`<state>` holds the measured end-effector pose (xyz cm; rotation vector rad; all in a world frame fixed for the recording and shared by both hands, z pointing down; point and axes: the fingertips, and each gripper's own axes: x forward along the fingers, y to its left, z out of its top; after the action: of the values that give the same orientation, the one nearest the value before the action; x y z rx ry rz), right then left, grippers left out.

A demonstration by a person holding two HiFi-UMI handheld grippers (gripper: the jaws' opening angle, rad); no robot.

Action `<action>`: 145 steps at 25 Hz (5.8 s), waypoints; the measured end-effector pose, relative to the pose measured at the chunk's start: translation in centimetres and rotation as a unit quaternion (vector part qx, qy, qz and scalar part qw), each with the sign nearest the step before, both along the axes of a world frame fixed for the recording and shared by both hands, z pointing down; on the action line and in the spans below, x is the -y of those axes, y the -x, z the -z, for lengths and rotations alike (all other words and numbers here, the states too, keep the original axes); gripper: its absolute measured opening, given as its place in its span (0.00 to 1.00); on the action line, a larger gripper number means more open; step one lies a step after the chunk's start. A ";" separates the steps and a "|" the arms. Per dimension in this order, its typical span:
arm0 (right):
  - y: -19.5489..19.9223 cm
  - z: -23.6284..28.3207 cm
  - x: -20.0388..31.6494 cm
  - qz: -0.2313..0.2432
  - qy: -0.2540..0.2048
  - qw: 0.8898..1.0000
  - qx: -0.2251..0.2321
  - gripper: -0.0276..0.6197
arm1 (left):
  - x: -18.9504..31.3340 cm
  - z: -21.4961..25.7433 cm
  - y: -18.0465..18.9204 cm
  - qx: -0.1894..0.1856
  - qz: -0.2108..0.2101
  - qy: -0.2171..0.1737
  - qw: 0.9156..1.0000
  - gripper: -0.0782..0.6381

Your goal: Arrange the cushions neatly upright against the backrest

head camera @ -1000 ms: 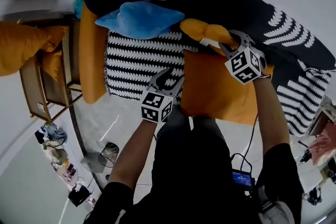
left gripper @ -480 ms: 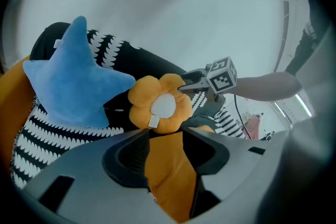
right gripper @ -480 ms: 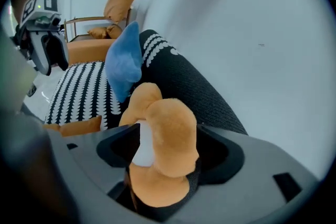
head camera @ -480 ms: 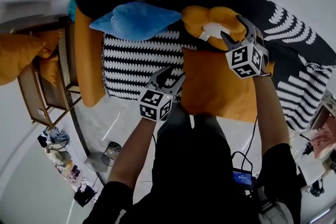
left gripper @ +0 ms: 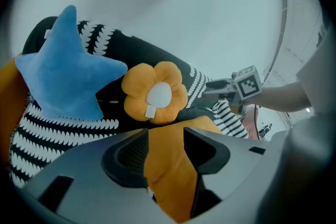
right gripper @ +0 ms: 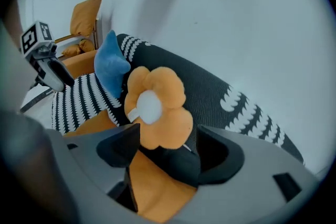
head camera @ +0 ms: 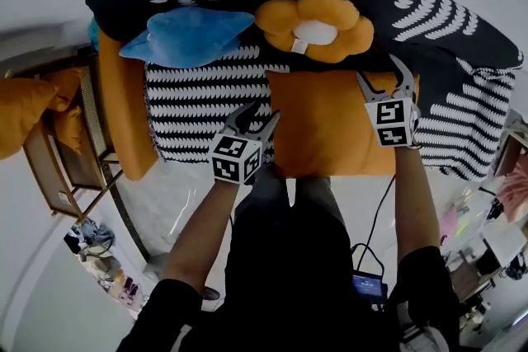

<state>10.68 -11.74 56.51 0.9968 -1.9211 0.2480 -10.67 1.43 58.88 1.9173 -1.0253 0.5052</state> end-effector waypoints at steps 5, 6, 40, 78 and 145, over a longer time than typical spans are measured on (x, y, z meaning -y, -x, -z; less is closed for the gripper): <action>-7.7 -3.1 -6.3 -0.078 0.051 0.996 -0.007 0.58 | -2.3 -3.2 -1.2 -0.003 0.023 0.052 0.998 0.47; -9.4 -4.0 -7.0 -0.095 0.063 0.993 -0.004 0.58 | -2.5 -4.3 -1.6 0.001 0.030 0.061 0.998 0.49; -27.1 -17.9 -15.3 -0.237 0.247 0.934 0.106 0.76 | -8.5 -14.1 -5.8 0.160 0.041 0.143 0.976 0.78; -21.4 0.9 -20.5 -0.290 0.109 0.931 0.195 0.32 | -7.2 8.1 -7.1 0.019 -0.027 -0.022 0.999 0.40; -59.2 -3.0 2.3 -0.374 -0.045 0.915 0.147 0.61 | 14.6 -1.1 -40.1 0.096 0.092 -0.083 0.988 0.61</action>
<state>69.88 -14.07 59.53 1.8195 -1.7277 0.7880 29.41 -13.15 59.94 1.9215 -1.3927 0.5178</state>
